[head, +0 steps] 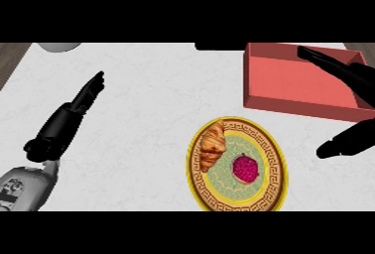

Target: Pick the cupcake from the plate and place it in the cardboard box

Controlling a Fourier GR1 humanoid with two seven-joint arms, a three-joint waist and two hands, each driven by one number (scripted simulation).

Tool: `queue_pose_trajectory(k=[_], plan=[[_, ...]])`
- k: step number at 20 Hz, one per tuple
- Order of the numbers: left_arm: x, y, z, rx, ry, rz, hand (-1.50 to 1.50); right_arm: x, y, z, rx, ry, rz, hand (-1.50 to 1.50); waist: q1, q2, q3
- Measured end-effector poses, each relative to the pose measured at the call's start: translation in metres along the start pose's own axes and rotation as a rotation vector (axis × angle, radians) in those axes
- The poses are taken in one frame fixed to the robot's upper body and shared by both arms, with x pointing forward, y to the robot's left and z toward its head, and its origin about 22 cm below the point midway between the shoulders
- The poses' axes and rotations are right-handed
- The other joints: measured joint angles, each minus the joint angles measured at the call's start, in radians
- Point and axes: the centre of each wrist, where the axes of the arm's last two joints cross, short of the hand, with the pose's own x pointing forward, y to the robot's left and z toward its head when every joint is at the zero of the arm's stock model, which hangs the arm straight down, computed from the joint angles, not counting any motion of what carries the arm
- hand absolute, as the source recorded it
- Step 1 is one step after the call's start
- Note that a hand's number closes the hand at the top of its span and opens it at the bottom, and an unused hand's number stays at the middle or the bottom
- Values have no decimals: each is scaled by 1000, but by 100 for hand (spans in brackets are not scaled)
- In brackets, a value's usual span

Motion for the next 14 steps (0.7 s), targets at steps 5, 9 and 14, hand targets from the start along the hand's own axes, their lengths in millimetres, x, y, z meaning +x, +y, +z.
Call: queue_pose_trajectory(k=[5,9,14], plan=[[0,-4,-4,-11,1,5,0,12,-8,-7,176,-13,168,-150,3,-2,-1],[-2,-5,-2,-11,1,6,0,36,1,-20,361,17,303,-150,-2,-7,-2],[-6,-2,5,-7,12,8,0,70,30,-29,536,51,434,-150,-10,-10,-3]])
